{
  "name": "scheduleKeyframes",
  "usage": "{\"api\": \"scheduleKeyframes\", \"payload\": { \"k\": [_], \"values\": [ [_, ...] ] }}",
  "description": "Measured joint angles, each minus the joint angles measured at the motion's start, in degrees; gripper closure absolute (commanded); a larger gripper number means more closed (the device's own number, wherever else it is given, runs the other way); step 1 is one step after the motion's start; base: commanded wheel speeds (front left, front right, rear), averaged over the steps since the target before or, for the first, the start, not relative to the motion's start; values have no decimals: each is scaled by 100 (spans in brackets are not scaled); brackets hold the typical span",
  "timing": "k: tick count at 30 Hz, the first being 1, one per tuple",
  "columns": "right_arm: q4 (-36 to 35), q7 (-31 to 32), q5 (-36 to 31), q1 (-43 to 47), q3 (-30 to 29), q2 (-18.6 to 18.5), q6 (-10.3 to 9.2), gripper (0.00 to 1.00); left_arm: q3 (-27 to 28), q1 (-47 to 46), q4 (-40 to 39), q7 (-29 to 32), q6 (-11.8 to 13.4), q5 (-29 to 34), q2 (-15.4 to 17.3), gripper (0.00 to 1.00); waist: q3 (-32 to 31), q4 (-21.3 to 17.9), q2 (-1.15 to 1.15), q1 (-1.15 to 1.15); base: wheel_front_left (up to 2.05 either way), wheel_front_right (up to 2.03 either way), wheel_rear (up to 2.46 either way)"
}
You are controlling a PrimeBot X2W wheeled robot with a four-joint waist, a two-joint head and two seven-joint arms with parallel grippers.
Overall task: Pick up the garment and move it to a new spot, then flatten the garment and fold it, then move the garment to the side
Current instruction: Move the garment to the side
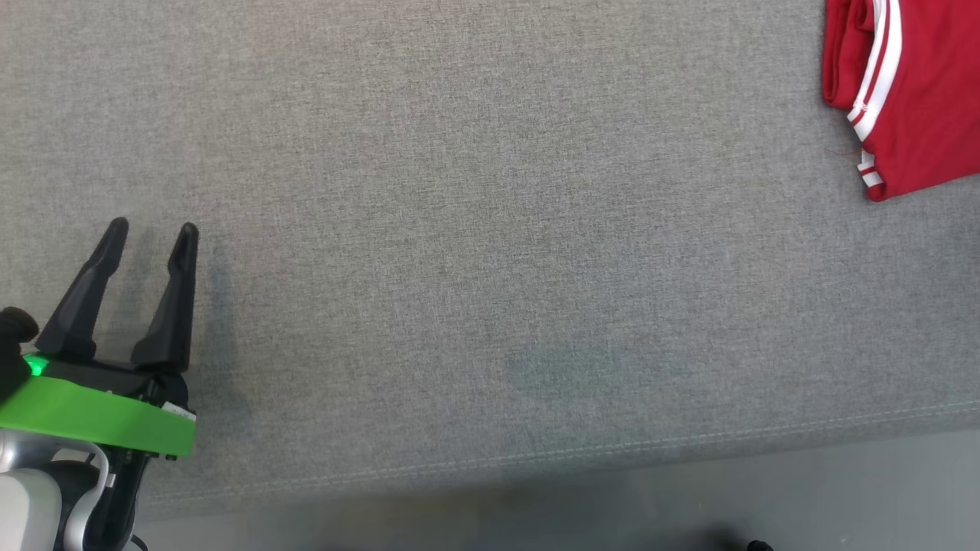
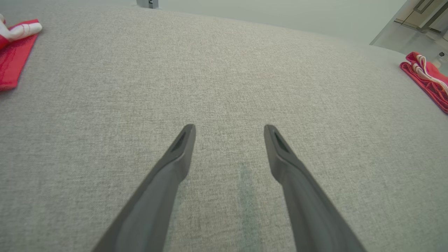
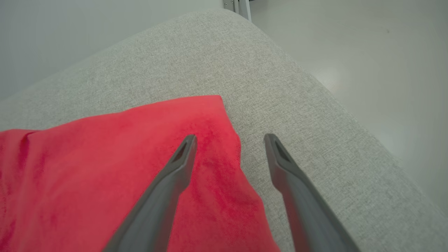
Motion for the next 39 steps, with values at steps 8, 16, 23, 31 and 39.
{"api": "scheduleKeyframes", "payload": {
  "k": [8,16,23,31,39],
  "values": [
    [101,-509,-310,8,147,-31,62,0,100,-3,54,-188,25,-16,-58,0,-119,-79,0,0,0,0,0],
    [-107,-1306,-605,214,183,-202,204,0,35,-32,461,-531,23,-10,-288,0,-463,-151,0,0,0,0,0],
    [-651,-2079,-761,507,101,-253,304,0,-69,-24,911,-824,15,-9,-490,0,-919,-153,0,0,0,0,0],
    [-1311,-2332,-924,1423,290,321,179,0,-297,211,1503,-1016,-76,3,-730,0,-1685,-86,0,0,0,0,0],
    [-1713,-2372,-1054,2793,523,1202,-46,0,-434,645,1972,-1107,-84,257,-754,0,-2409,11,0,0,0,0,0]
  ]
}}
